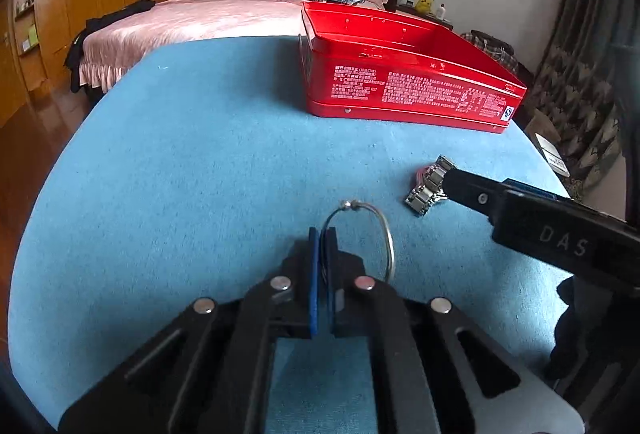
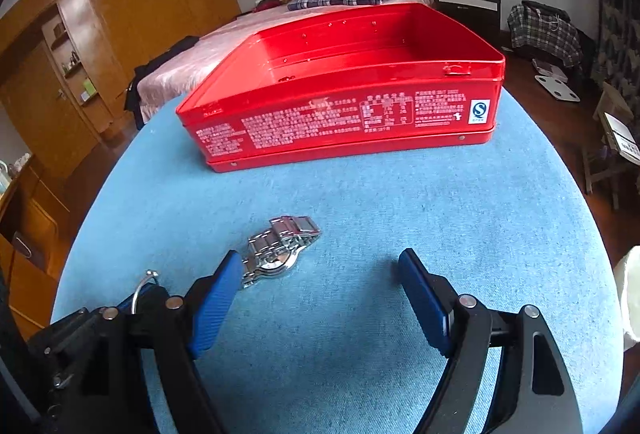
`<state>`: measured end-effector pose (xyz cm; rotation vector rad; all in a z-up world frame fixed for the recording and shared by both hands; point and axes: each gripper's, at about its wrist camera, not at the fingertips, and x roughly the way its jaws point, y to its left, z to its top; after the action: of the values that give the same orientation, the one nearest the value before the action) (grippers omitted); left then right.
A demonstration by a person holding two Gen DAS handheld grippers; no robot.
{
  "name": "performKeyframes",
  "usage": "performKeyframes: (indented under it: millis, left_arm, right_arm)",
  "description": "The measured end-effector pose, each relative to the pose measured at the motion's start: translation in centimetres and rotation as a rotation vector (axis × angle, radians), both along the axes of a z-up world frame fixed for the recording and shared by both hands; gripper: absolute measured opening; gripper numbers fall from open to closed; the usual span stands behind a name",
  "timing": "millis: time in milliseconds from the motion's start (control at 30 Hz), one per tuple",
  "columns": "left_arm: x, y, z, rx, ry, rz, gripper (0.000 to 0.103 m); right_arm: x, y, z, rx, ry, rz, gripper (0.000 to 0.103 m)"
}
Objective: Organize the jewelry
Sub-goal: 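Grasp the thin silver bangle with the left tool while the right tool approaches the silver watch, then grasp the silver watch with the right tool while the left tool holds the bangle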
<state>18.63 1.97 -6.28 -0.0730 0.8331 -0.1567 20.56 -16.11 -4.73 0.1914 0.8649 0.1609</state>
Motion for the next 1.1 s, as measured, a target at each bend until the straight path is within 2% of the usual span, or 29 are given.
performKeyframes:
  millis: [167,300,500,933,1100]
  left_arm:
    - [-0.1,1.0,-0.1,-0.053,-0.006,-0.003,0.002]
    - [-0.2,1.2,0.0,-0.063,-0.012,0.002,0.002]
    - [-0.6,1.3,1.1,-0.047,-0.048,0.012,0.002]
    - [1.0,2.3,1.1,-0.009,-0.045,0.069,0.002]
    - [1.3,2.7,1.0,-0.017,-0.038,0.074,0.002]
  right_arm:
    - [0.0,0.0,-0.1,0.003,-0.002,-0.006,0.079]
    - [0.0,0.0,-0.1,0.003,-0.005,-0.004,0.079]
    - [-0.1,-0.4,0.0,0.022,-0.009,-0.002,0.079]
    - [1.8,1.5,0.1,-0.010,0.006,0.016,0.079]
    - [2.3,3.0,-0.2,-0.093,0.023,0.044,0.080]
